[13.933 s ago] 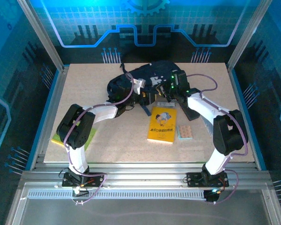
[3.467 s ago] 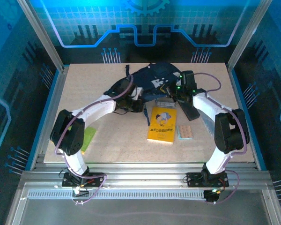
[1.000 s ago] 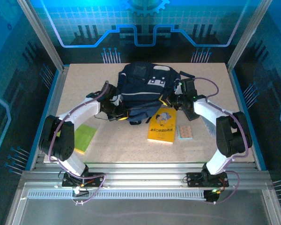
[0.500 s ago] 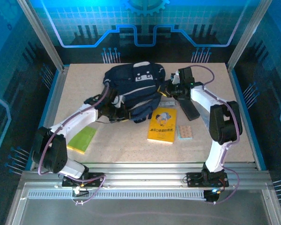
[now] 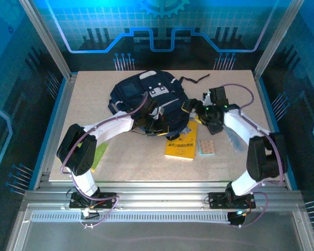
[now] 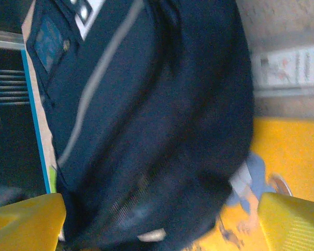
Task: Pack books, pencil case, and school supplies into a backpack
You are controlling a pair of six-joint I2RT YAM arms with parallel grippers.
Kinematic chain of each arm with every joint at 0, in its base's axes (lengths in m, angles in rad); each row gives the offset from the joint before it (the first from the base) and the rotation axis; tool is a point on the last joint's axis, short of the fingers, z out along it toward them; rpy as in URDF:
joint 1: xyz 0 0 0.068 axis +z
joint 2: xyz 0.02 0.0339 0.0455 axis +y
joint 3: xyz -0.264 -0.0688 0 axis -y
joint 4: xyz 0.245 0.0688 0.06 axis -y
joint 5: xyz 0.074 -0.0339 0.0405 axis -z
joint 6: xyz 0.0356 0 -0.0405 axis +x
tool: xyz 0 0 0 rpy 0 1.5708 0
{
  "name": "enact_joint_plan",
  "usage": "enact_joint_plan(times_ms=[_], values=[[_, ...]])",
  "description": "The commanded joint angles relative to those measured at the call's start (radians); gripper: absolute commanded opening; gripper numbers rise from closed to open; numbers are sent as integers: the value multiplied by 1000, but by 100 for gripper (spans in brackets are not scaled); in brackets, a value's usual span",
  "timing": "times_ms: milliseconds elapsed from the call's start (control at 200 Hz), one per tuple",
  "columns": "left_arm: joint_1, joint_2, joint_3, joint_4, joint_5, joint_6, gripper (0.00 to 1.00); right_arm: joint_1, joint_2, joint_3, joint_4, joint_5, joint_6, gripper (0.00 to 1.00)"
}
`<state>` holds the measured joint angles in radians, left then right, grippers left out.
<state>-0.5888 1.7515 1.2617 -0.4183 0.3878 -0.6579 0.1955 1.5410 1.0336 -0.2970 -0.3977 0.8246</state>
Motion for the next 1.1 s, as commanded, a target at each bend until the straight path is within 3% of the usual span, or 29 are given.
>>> enact_joint_plan(times_ms=[0,240,360,420,445,460,535,870,1096], values=[[-9,-23,42,71,25,-18,0,15,-81,-90,7,-25,60,100],[-38,-76,-26,119,29,-53,0,150,23,-120,316,-14,299,99],[-37,-99,-60,139,26,-61,0,195,145,-83,431,17,376,89],[-37,-104,-64,119,20,-49,0,200,185,-73,475,37,401,71],[-36,-103,-64,109,18,-45,0,200,193,-67,465,54,405,58],[-37,-104,-65,103,17,-42,0,200,197,-65,465,69,405,43],[-25,-107,-83,93,19,-36,0,200,183,-71,452,121,389,0],[213,-190,-230,-111,-65,80,0,190,71,-101,330,237,302,0],[397,-203,-227,-193,-144,176,0,194,81,-103,320,228,279,0]])
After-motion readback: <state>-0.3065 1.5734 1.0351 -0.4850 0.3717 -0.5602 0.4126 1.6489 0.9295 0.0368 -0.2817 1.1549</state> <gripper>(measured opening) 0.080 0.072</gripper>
